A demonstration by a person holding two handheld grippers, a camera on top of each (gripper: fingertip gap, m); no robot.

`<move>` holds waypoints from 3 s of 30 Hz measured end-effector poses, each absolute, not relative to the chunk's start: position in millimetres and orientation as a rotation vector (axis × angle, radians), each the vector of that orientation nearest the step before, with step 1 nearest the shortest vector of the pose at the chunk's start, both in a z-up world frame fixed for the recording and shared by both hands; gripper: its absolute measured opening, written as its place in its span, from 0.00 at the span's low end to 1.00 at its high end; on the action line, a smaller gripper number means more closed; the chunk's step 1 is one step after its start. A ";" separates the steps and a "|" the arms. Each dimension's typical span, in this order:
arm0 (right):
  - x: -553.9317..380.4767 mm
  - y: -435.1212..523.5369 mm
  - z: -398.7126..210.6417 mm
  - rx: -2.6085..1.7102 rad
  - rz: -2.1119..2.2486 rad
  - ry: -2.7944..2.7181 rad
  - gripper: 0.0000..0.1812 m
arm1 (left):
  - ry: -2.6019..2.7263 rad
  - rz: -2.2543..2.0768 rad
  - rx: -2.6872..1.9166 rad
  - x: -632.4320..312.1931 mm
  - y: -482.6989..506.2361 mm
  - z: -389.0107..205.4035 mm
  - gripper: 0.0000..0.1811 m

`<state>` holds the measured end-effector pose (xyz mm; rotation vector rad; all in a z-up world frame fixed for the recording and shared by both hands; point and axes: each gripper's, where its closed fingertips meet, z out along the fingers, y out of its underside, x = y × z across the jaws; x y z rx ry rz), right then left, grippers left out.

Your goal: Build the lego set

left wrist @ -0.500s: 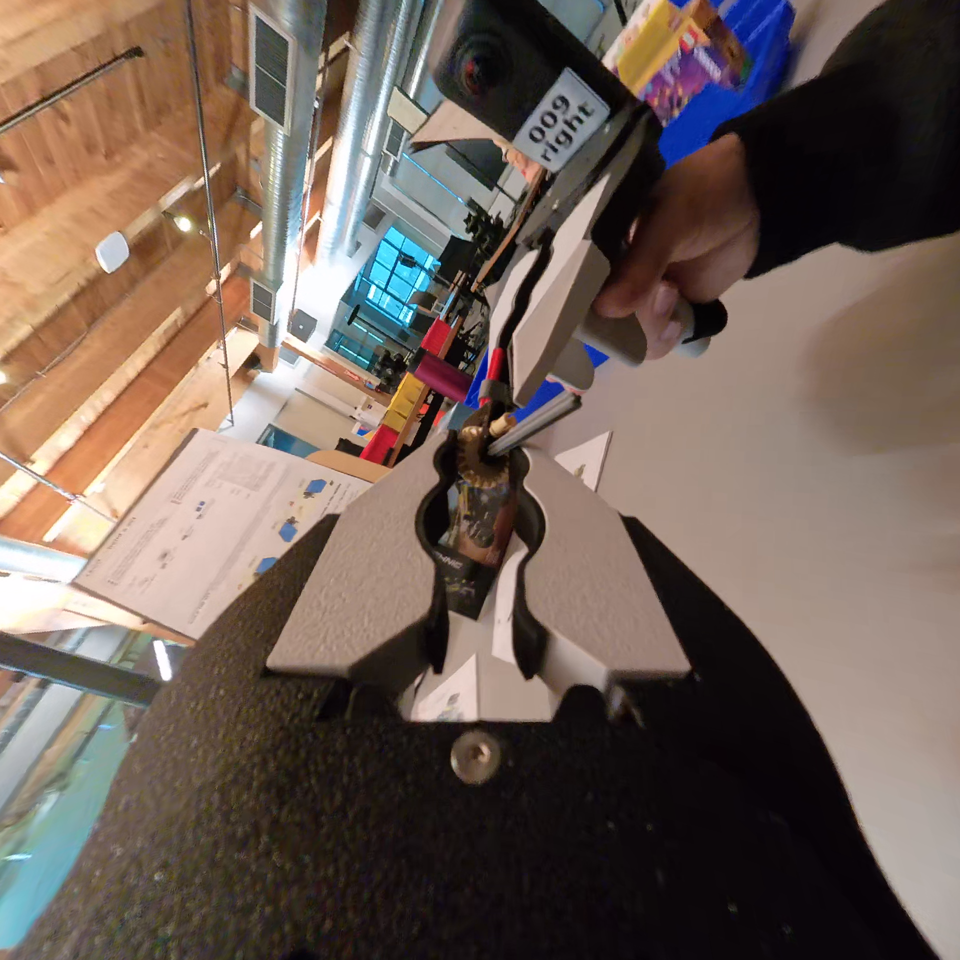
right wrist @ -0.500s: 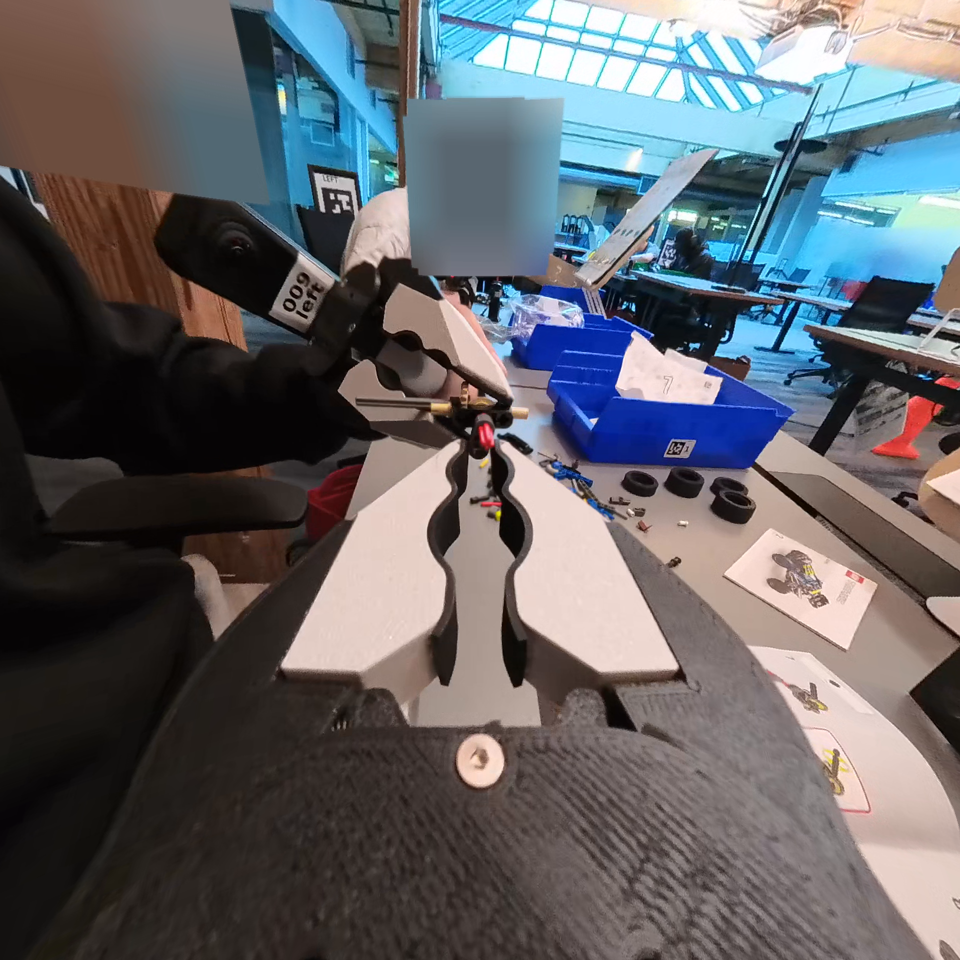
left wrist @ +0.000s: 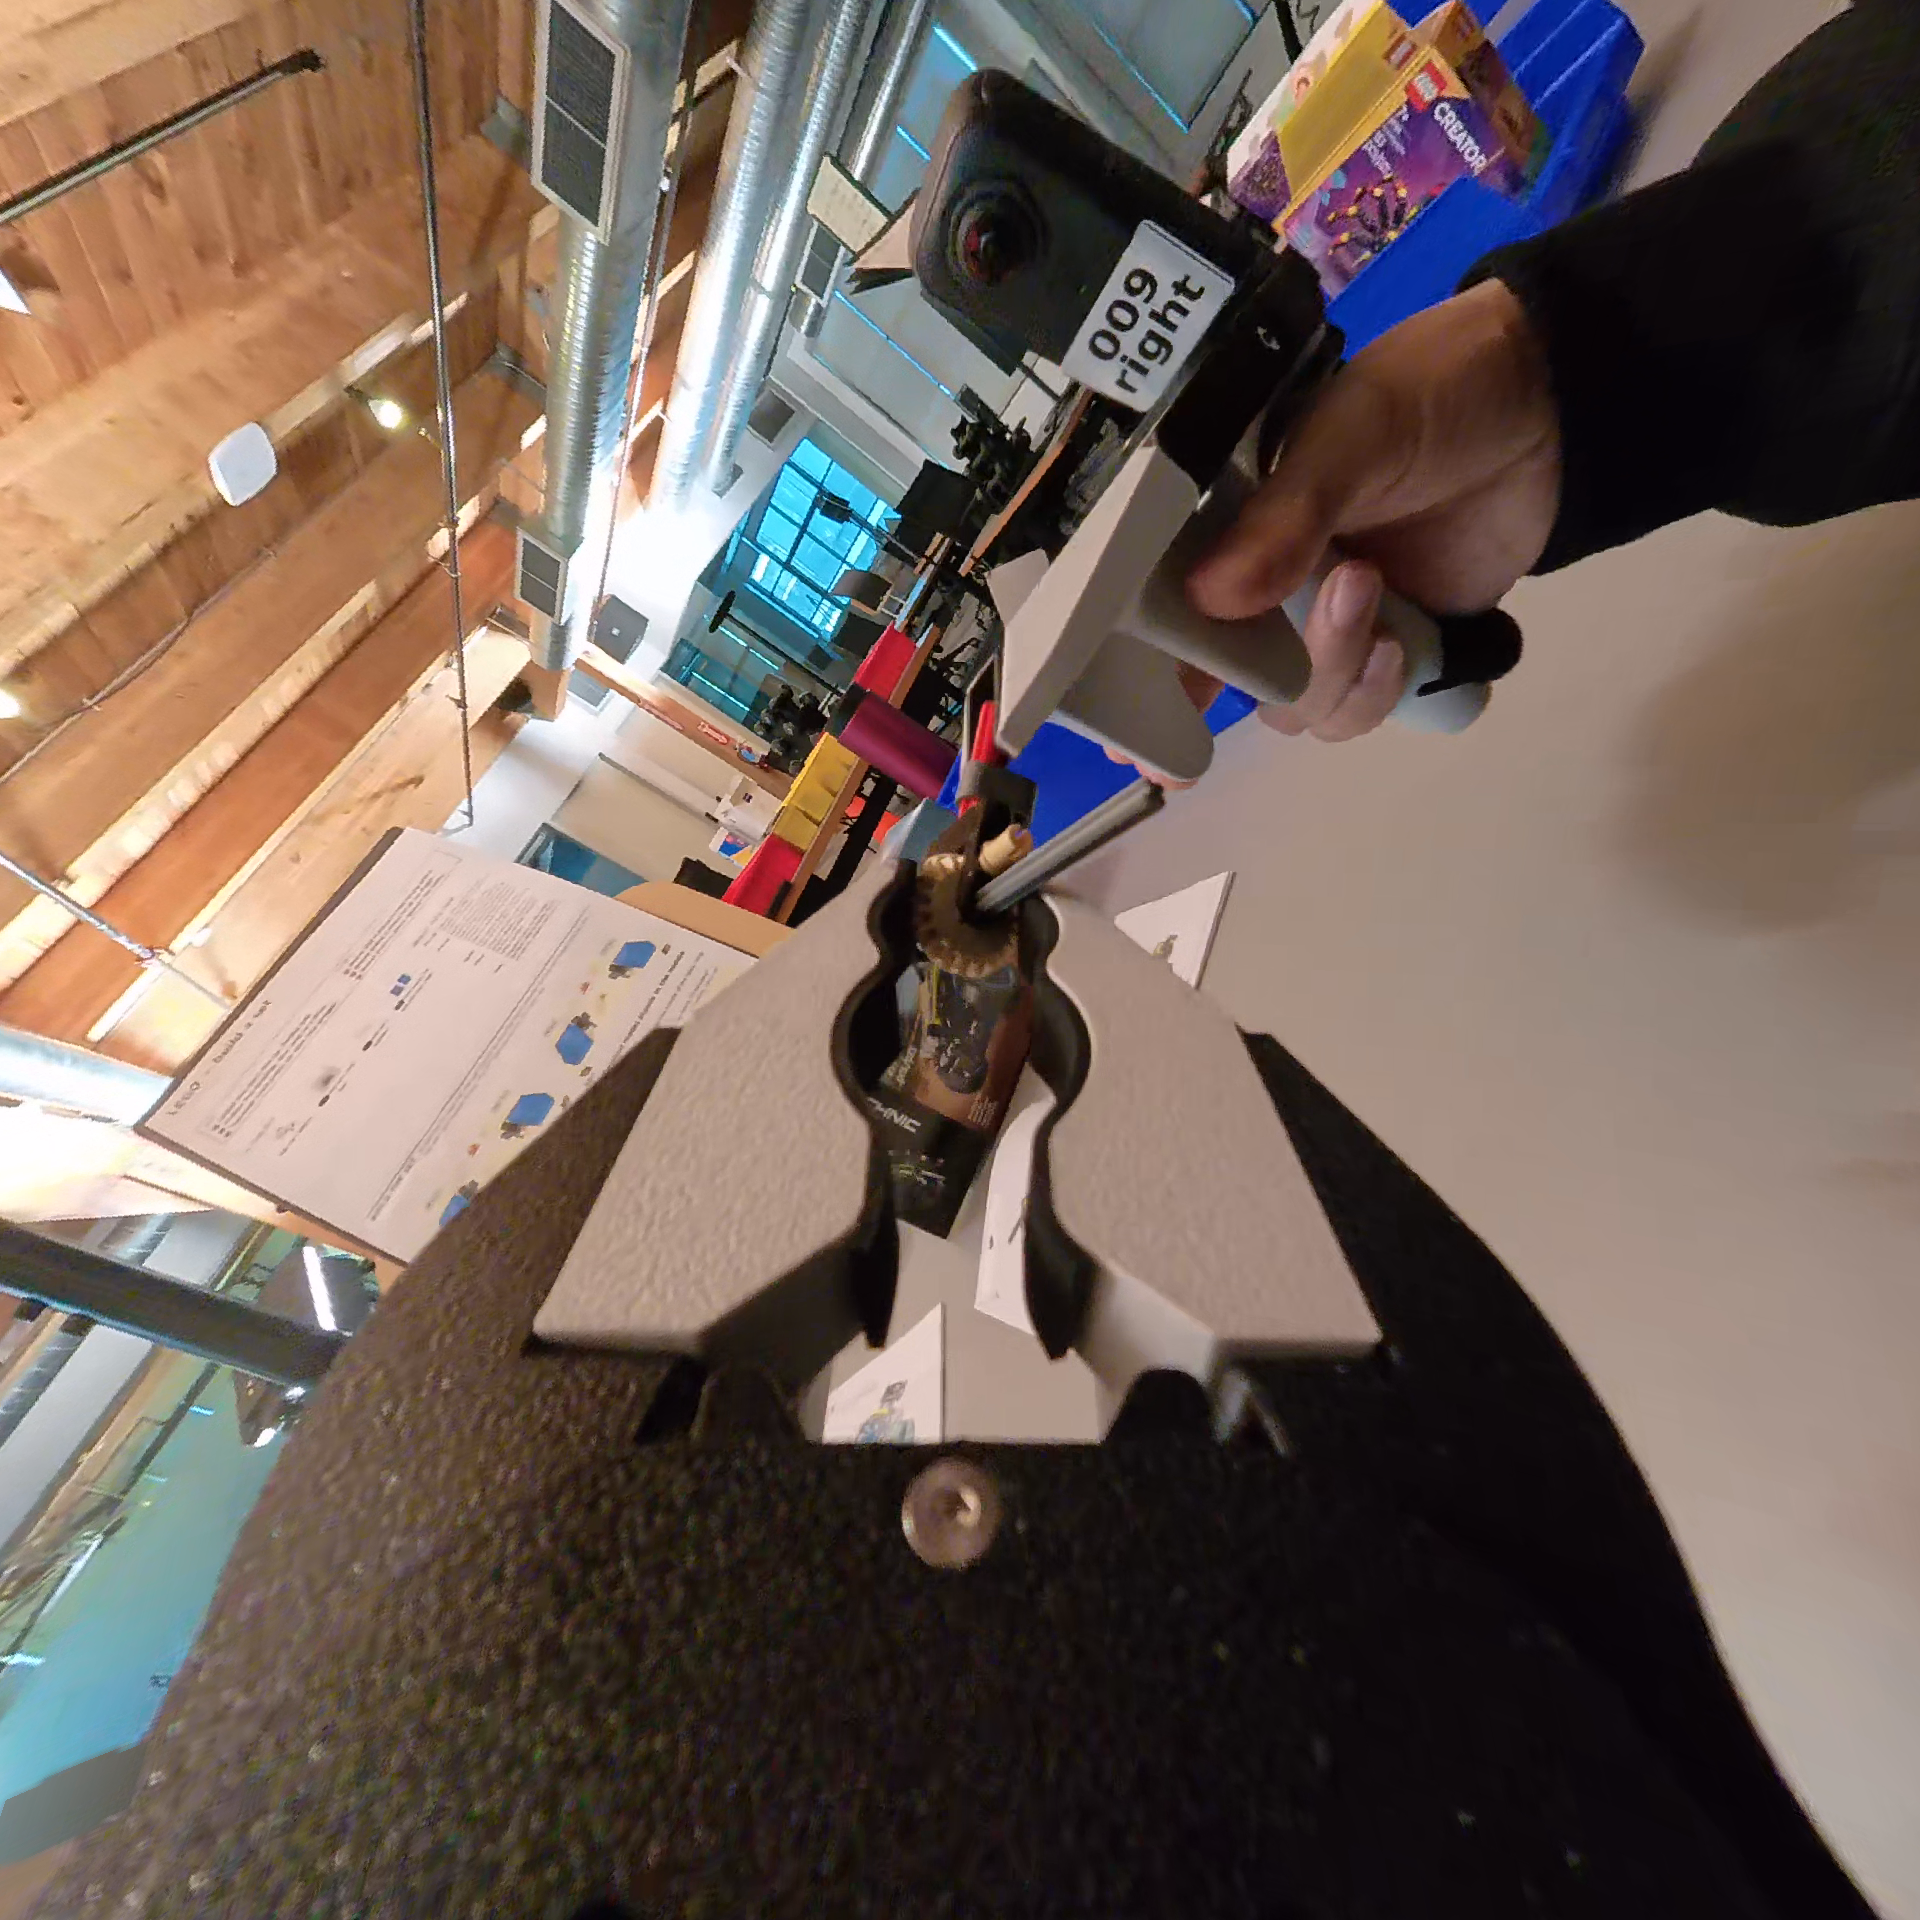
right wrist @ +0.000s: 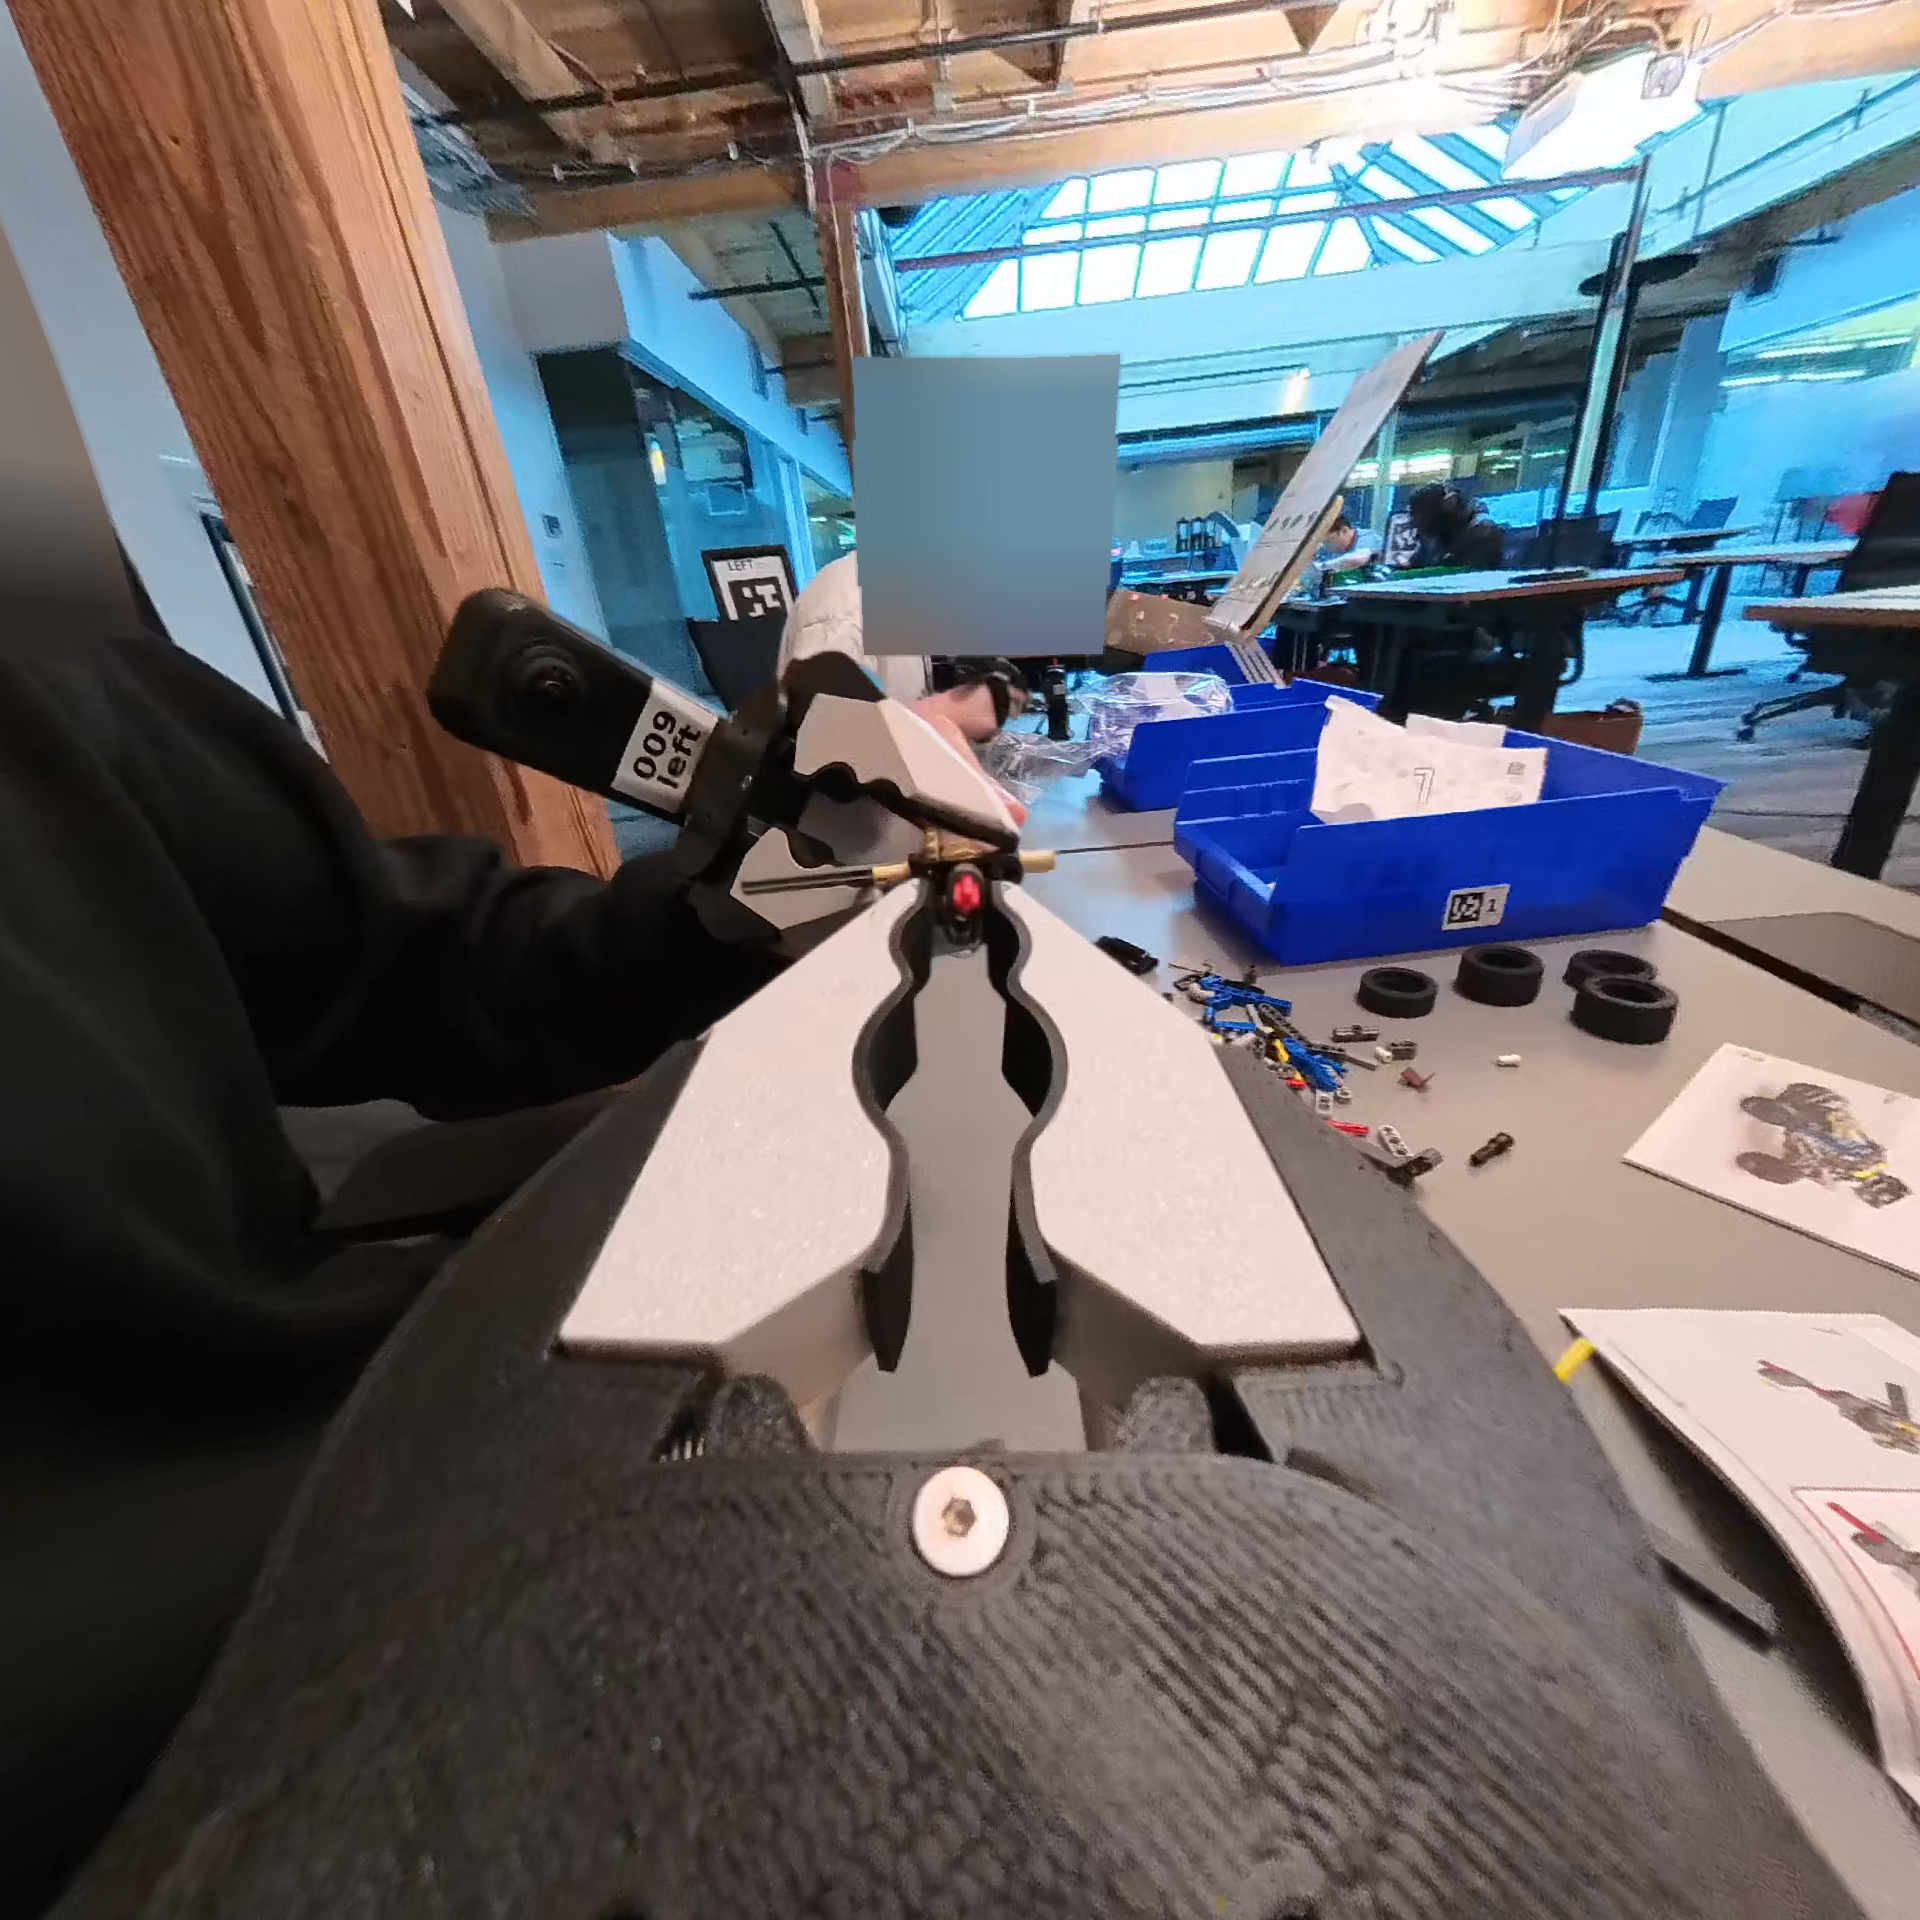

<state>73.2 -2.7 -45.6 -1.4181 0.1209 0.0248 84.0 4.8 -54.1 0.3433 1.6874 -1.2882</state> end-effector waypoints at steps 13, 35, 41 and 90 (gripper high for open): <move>71.2 2.4 -56.2 -1.483 0.022 0.080 0.03 | 1.743 -1.289 0.345 80.6 4.4 -58.0 0.09; 69.6 7.1 -63.7 -1.553 -0.216 -0.064 0.04 | 1.780 -1.466 0.331 78.6 2.1 -64.1 0.09; 72.0 2.0 -68.7 -1.555 -0.187 -0.044 0.03 | 1.789 -1.472 0.306 81.2 -1.7 -68.5 0.14; 195.2 -88.1 -148.3 -1.530 -0.899 0.525 0.03 | 2.067 -1.598 -0.344 194.8 -67.8 -169.2 0.07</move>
